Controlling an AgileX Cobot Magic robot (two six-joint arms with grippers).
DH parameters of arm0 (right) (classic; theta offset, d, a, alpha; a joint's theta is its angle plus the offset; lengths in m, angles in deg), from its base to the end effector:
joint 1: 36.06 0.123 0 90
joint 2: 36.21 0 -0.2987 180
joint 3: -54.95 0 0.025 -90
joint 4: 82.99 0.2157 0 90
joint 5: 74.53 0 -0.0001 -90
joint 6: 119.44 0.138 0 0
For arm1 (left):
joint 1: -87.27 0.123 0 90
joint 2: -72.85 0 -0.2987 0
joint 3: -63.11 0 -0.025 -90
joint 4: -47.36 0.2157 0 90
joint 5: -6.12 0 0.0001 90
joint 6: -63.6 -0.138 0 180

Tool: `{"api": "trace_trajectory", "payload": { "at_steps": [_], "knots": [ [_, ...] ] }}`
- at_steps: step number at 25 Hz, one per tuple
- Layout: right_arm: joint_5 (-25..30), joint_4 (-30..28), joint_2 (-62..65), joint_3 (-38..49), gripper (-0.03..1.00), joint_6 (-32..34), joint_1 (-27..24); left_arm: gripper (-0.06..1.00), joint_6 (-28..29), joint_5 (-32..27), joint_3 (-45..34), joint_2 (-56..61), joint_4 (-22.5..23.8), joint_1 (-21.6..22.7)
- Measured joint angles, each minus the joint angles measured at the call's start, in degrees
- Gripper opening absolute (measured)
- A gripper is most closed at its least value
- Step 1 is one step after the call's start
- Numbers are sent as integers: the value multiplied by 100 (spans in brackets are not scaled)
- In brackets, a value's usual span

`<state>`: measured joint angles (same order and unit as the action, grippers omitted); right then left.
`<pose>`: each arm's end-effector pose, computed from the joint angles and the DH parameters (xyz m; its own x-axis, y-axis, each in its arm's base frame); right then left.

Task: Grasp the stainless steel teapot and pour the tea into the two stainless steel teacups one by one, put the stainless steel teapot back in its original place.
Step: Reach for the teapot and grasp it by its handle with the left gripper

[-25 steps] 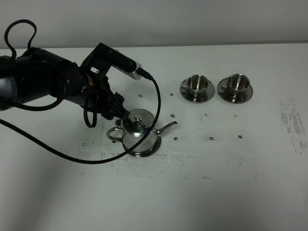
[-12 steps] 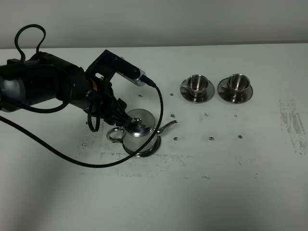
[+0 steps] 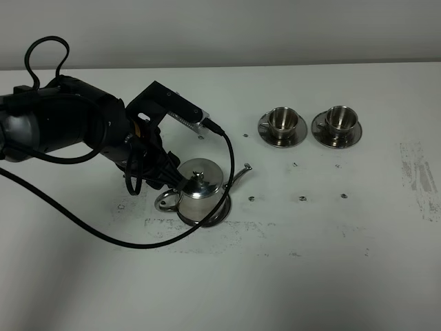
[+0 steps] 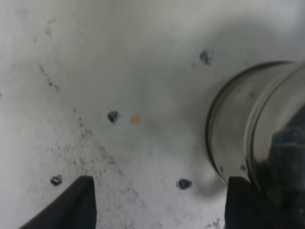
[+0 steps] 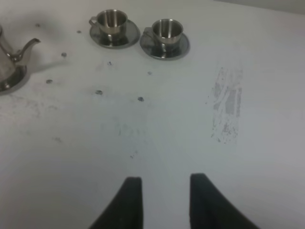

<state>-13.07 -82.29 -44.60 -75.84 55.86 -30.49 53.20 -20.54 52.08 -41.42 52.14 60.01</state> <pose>-0.0063 0.0009 0.2362 -0.4739 -0.1227 -0.8720 -0.1429 0.9878 -0.0613 0.3385 -0.1686 0.1694 -0.6465 0.6179 -0.4476 0.6262 0.7648 0.1513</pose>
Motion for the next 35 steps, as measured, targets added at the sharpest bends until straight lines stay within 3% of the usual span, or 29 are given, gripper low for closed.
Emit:
{"api": "trace_trajectory", "payload": {
  "at_steps": [35],
  "knots": [
    [0, 0, 0, 0, 23, 0, 0, 56, -190, -1425, 0, 62, -293, -134]
  ]
}}
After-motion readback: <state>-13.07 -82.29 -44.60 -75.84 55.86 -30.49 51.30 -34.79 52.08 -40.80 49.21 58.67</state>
